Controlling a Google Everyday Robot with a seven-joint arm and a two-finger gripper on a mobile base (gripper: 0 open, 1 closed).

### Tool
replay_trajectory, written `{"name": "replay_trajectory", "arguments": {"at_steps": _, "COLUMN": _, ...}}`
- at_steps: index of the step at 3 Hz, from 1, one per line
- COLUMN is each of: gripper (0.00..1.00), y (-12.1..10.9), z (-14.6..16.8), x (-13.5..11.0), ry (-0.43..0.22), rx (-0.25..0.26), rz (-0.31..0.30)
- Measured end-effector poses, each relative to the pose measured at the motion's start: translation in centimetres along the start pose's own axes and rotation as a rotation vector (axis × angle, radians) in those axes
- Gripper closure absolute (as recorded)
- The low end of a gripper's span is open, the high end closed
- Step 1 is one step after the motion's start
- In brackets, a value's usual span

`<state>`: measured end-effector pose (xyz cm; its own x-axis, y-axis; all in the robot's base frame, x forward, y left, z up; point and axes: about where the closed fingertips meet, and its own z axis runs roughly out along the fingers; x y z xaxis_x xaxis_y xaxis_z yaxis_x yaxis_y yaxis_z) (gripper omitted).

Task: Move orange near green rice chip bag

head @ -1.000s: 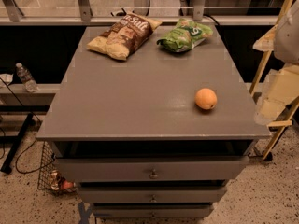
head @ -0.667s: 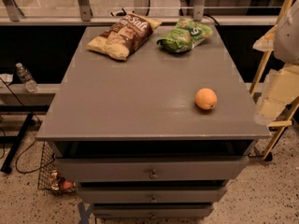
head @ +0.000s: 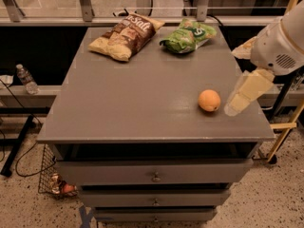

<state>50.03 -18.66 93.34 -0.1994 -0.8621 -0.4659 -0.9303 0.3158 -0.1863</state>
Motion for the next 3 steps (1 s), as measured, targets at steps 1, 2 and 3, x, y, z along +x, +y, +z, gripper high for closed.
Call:
{"name": "replay_trajectory", "arguments": {"at_steps": 1, "gripper": 0.0, "y": -1.4, "z": 2.7, "x": -0.4, "ry": -0.043, "rx": -0.014, "rz": 0.026}}
{"name": "replay_trajectory", "arguments": {"at_steps": 2, "gripper": 0.0, "y": -1.8, "z": 5.2, "x": 0.6, "ry": -0.024, "rx": -0.037, "rz": 0.055}}
{"name": "replay_trajectory", "arguments": {"at_steps": 3, "gripper": 0.0, "y": -1.7, "z": 6.8, "x": 1.6, "ry": -0.076, "rx": -0.054, "rz": 0.081}}
